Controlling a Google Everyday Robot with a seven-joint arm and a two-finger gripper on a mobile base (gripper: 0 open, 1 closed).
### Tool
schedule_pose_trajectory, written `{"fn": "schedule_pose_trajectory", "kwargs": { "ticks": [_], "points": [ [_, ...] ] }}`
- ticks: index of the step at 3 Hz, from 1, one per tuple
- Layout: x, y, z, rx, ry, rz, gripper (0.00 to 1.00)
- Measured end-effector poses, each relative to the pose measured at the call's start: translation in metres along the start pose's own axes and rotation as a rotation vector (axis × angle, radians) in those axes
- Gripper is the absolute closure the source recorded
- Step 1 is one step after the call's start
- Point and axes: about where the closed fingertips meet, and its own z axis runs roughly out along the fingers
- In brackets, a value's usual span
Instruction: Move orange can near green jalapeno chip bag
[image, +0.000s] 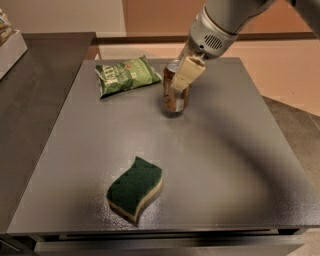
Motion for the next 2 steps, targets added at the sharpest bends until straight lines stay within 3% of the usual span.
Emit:
{"fn": "schedule_pose_trajectory", "kwargs": {
  "ticks": [2],
  "points": [
    [-0.029,-0.038,0.030,0.029,0.019,0.028,1.00]
  ]
}}
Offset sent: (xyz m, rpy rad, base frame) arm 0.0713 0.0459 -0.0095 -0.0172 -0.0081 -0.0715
